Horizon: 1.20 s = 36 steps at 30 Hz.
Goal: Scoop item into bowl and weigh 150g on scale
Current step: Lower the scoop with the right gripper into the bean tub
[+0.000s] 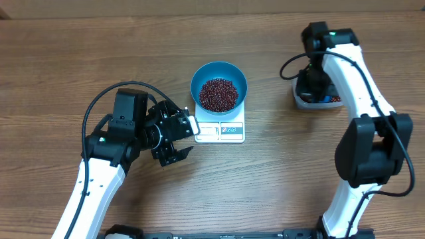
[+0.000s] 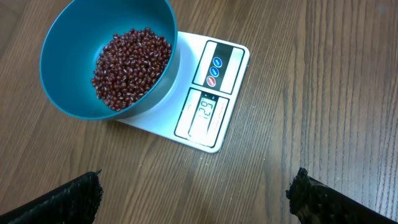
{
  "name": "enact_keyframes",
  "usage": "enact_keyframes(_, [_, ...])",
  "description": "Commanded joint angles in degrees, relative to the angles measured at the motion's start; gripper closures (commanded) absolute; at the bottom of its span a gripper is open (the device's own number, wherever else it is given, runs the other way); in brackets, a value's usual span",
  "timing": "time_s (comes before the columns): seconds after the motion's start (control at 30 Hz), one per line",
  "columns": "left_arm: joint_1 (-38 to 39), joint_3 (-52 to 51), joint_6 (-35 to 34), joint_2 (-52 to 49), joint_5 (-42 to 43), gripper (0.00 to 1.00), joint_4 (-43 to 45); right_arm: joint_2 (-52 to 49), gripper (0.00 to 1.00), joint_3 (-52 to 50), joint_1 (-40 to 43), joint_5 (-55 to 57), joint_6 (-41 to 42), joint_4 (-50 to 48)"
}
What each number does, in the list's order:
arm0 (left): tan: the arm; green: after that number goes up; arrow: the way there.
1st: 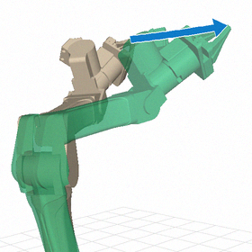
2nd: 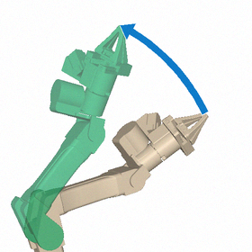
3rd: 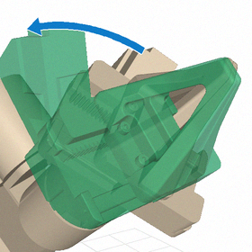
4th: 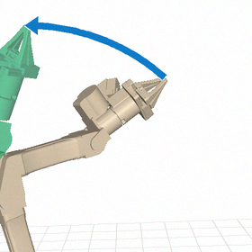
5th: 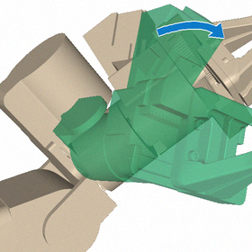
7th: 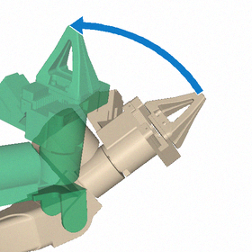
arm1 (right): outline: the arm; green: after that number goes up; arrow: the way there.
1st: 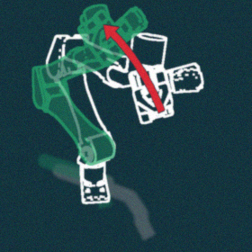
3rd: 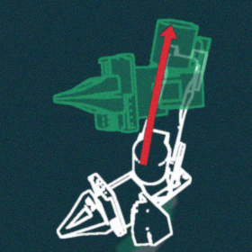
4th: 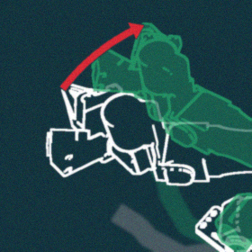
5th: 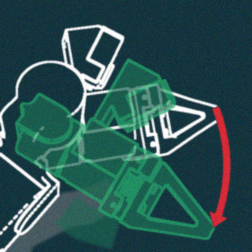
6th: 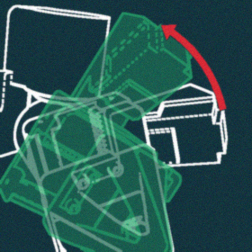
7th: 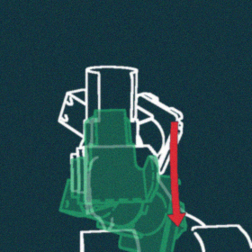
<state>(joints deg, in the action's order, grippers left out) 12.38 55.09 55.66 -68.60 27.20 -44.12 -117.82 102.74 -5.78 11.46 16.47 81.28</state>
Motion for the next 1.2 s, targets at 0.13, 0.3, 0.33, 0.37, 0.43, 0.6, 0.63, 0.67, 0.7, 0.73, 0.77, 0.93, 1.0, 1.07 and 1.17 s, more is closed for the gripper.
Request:
enact_keyframes(0.13, [0.39, -0.31, -0.57, -0.31, 0.46, 0.00, 0.00, -0.83, 0.96, -0.42, -1.09, -7.17, -0.42, -0.11])
enact_keyframes(0.3, [0.39, -0.31, -0.57, -0.31, 0.46, 0.01, 0.00, -0.81, 0.96, -0.39, 0.31, -8.83, -0.44, -0.17])
enact_keyframes(0.33, [0.39, -0.31, -0.57, -0.31, 0.46, 0.00, 0.00, -0.81, 0.96, -0.35, 0.68, -8.92, -0.46, -0.13])
enact_keyframes(0.37, [0.39, -0.31, -0.57, -0.31, 0.46, 0.00, 0.00, -0.68, 0.96, -0.31, 1.07, -9.29, -0.68, -0.13])
enact_keyframes(0.43, [0.39, -0.31, -0.57, -0.31, 0.46, 0.01, 0.00, -0.44, 0.96, -0.24, 2.14, -11.52, -1.95, -0.46])
enact_keyframes(0.6, [0.39, -0.31, -0.57, -0.31, 0.46, 0.01, 0.00, 0.98, 0.96, -0.24, 5.73, -17.33, -1.99, -1.62])
enact_keyframes(0.63, [0.39, -0.31, -0.57, -0.31, 0.46, 0.00, 0.00, 1.25, 0.96, -0.24, 6.58, -18.99, -2.03, -1.77])
enact_keyframes(0.67, [0.39, -0.31, -0.57, -0.31, 0.46, 0.00, 0.00, 1.42, 0.96, -0.24, 7.45, -21.24, -2.91, -1.95])
enact_keyframes(0.7, [0.39, -0.31, -0.57, -0.31, 0.46, 0.00, 0.00, 1.46, 0.96, -0.24, 8.55, -24.28, -4.07, -2.14])
enact_keyframes(0.73, [0.39, -0.31, -0.57, -0.31, 0.46, 0.00, 0.00, 1.46, 0.96, -0.24, 9.51, -26.93, -4.87, -2.16])
enact_keyframes(0.77, [0.39, -0.31, -0.57, -0.31, 0.46, 0.01, 0.00, 1.46, 0.96, -0.24, 10.58, -29.00, -5.05, -2.12])
enact_keyframes(0.93, [0.39, -0.31, -0.57, -0.31, 0.46, 0.01, 0.00, 1.46, 0.96, -0.24, 14.12, -30.32, -6.60, -1.03])
enact_keyframes(1.0, [0.39, -0.31, -0.57, -0.31, 0.46, 0.00, 0.00, 1.46, 0.96, -0.24, 15.17, -31.36, -7.91, -0.63])
enact_keyframes(1.07, [0.39, -0.31, -0.57, -0.31, 0.46, 0.00, 0.00, 1.46, 0.96, -0.24, 16.48, -32.22, -8.28, -0.37])
enact_keyframes(1.17, [0.39, -0.31, -0.57, -0.31, 0.46, 0.01, 0.00, 1.46, 0.96, -0.24, 18.45, -36.59, -11.96, -0.13])
